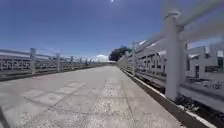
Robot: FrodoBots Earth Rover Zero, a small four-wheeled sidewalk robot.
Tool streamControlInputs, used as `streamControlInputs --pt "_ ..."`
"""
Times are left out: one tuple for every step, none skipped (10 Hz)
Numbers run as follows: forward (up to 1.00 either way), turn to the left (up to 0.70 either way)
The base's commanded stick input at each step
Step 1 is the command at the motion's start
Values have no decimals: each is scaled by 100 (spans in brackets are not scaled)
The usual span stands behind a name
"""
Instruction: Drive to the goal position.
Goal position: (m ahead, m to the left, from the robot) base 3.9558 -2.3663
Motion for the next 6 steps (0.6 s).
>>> streamControlInputs --pt "70 0" --pt "70 0" --pt "70 0" --pt "70 0" --pt "70 0" --pt "70 0"
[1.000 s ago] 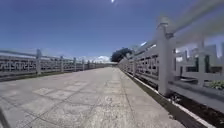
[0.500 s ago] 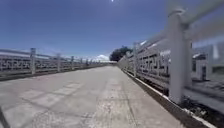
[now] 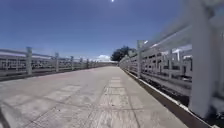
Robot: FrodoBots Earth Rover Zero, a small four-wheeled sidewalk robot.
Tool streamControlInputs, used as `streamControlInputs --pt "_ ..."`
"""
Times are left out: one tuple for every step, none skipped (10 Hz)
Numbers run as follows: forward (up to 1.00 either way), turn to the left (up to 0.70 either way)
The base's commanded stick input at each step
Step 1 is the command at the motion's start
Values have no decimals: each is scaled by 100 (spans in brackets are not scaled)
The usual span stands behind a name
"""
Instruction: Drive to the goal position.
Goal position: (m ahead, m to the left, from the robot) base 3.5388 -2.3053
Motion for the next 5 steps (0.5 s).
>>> streamControlInputs --pt "70 0" --pt "70 0" --pt "70 0" --pt "70 0" --pt "70 0"
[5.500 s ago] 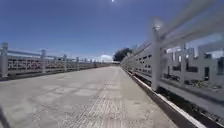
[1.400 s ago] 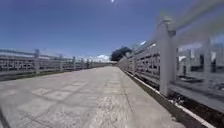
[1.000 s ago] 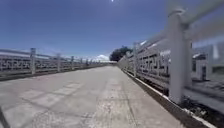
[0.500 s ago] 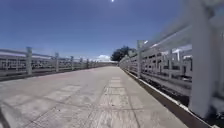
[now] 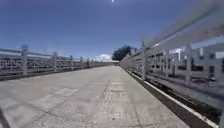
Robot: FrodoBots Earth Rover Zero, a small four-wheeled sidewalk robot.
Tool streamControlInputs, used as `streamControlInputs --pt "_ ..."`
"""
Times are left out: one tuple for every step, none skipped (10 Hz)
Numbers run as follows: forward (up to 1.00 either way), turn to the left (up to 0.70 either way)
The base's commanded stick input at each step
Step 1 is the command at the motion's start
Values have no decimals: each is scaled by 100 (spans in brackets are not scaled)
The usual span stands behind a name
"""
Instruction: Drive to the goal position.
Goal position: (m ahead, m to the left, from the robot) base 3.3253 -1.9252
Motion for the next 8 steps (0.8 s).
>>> streamControlInputs --pt "70 0" --pt "70 0" --pt "70 0" --pt "70 0" --pt "70 0" --pt "70 0" --pt "70 0" --pt "69 0"
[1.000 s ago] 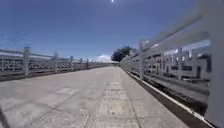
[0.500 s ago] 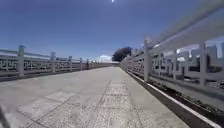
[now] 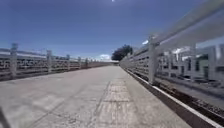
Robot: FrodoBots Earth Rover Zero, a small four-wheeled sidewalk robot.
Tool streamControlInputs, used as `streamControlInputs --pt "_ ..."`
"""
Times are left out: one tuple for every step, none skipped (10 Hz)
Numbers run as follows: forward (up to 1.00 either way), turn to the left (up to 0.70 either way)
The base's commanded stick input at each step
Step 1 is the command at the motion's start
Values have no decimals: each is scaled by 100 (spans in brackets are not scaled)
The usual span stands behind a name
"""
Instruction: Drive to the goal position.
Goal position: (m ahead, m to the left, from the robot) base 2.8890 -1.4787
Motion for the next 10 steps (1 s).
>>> streamControlInputs --pt "46 0" --pt "51 0" --pt "70 0" --pt "70 0" --pt "70 0" --pt "70 0" --pt "70 0" --pt "70 0" --pt "70 0" --pt "70 0"
